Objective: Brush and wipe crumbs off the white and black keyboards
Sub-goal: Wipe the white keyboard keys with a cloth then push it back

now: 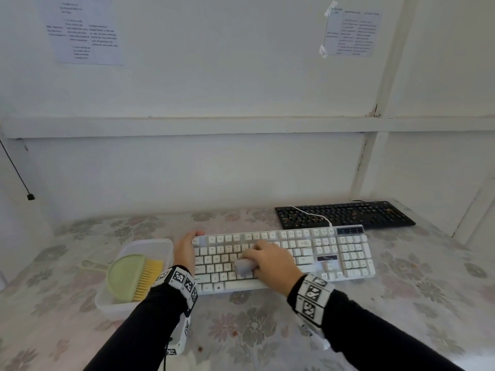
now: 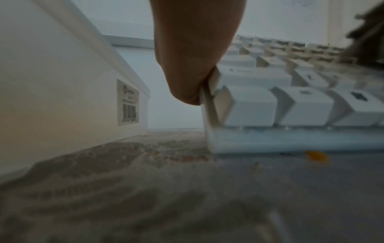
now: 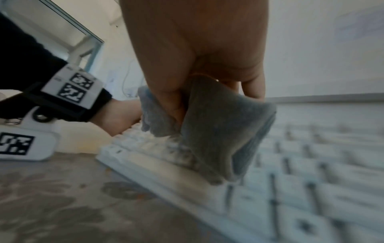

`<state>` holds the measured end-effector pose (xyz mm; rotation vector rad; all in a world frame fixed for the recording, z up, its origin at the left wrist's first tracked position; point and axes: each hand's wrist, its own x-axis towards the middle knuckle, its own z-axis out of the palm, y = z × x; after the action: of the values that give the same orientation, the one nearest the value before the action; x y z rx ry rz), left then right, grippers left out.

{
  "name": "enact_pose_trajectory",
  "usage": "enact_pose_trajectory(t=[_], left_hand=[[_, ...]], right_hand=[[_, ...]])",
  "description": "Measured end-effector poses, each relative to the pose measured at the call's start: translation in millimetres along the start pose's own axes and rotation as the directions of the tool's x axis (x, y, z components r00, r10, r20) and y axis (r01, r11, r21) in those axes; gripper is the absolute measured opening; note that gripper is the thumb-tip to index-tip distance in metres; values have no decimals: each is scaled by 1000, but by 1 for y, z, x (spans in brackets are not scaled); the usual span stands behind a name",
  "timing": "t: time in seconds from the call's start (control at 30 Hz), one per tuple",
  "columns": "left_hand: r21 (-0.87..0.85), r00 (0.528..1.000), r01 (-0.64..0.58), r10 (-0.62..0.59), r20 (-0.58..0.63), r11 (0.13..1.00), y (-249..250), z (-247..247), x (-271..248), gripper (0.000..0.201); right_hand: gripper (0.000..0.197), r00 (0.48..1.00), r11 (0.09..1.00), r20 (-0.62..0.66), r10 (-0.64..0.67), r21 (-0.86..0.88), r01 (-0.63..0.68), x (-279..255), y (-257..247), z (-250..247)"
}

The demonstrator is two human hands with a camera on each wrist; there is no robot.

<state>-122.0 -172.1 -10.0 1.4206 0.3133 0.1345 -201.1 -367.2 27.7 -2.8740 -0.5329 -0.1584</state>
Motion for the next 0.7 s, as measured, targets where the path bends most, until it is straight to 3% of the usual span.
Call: enact_pose_trajectory(t=[0.2, 0.33, 0.5, 0.63, 0.7], left_hand=[[-25, 1000, 16, -16, 1, 1000, 0, 1, 0, 24], [-8, 999, 4, -3, 35, 1000, -2, 3, 2, 27], [8, 998, -60, 60, 25, 998, -3, 4, 2, 32], [33, 998, -68, 67, 17, 997, -4, 4, 3, 33], [28, 998, -57, 57, 17, 998, -3, 4, 2, 32]], right_hand=[[43, 991, 989, 39, -126, -75, 129, 4, -15, 29], [27, 985, 985, 92, -144, -86, 152, -19, 21, 11], [20, 987, 987, 135, 91, -144, -71, -54, 82, -17], [22, 945, 935, 134, 297, -243, -259, -67, 113, -35], [24, 935, 922, 110, 338, -239, -305, -66, 112, -42]])
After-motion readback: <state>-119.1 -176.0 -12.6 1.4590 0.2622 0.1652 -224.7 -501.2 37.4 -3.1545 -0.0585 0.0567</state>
